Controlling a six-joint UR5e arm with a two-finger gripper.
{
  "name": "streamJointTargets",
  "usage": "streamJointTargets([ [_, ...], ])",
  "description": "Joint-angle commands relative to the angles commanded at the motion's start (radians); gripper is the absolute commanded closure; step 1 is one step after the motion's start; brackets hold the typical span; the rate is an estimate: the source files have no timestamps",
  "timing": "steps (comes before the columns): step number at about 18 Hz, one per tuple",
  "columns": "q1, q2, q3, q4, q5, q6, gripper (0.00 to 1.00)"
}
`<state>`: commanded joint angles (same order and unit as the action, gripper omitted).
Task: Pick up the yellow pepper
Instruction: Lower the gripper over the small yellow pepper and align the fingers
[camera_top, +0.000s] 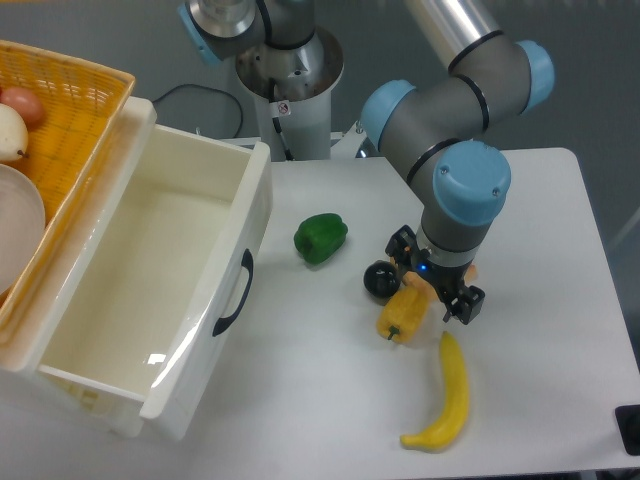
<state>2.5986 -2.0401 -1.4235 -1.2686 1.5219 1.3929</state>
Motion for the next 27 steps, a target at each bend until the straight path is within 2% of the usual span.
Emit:
streamJointTargets([
  [3, -0.002, -0.017, -0.002, 0.003, -0.015, 0.000, 0.00],
  [8, 0.026, -0.022, -0.018, 0.003, -0.107, -0.003, 0.00],
  [12, 0.028, -0.026, -0.051, 0.014, -0.108, -0.002, 0.00],
  [16, 0.028, -0.028, -0.077, 0.083, -0.104, 0.001, 0.00],
  [22, 0.026, -0.038, -0.089, 0.083, -0.098, 0.008, 0.00],
  [27, 0.035, -0.035, -0.127, 0.090, -0.100, -0.037, 0.00],
])
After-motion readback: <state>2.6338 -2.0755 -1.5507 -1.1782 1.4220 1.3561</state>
